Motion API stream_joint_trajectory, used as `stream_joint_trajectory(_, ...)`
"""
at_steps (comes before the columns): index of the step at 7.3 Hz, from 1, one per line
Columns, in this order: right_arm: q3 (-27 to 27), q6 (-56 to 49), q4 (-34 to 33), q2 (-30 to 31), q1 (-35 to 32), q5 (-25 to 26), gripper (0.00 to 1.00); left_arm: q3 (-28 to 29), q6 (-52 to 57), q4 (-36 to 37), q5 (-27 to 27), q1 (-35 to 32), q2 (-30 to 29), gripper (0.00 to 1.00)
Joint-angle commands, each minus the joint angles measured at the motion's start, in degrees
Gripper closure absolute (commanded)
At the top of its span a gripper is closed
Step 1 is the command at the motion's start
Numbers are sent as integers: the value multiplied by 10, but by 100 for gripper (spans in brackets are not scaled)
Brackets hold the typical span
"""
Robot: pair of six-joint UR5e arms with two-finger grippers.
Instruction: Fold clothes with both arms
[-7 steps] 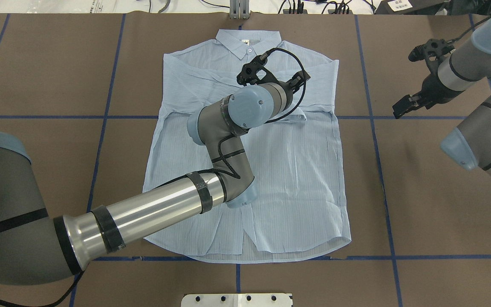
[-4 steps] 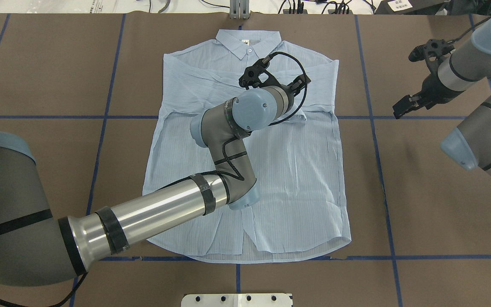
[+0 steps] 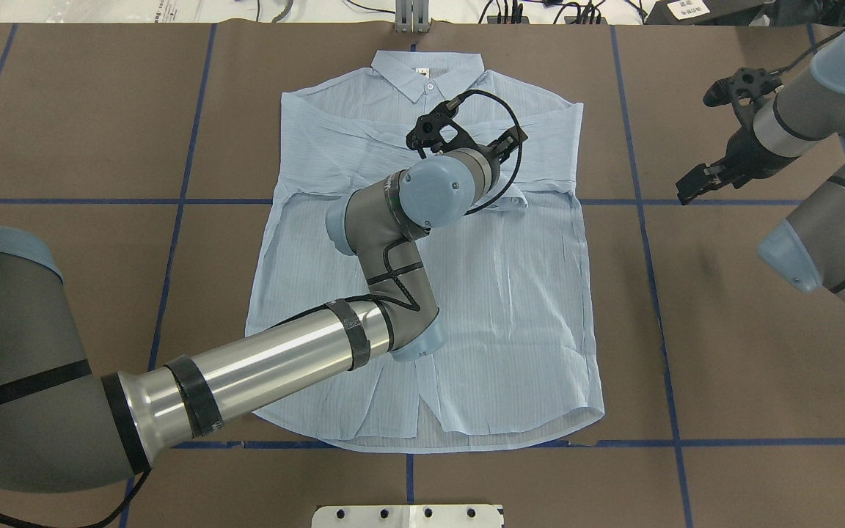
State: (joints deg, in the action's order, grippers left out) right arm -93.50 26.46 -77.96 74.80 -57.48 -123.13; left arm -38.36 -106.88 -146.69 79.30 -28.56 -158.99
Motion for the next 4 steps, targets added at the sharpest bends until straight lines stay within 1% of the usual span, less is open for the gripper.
stream_joint_trajectory(1, 2, 0, 0, 0, 0, 0, 0, 7, 0, -2, 0, 0, -2, 0)
stream_joint_trajectory(4, 2, -1, 0, 0, 0, 0, 0, 7, 0, -21, 1, 7, -9, 0)
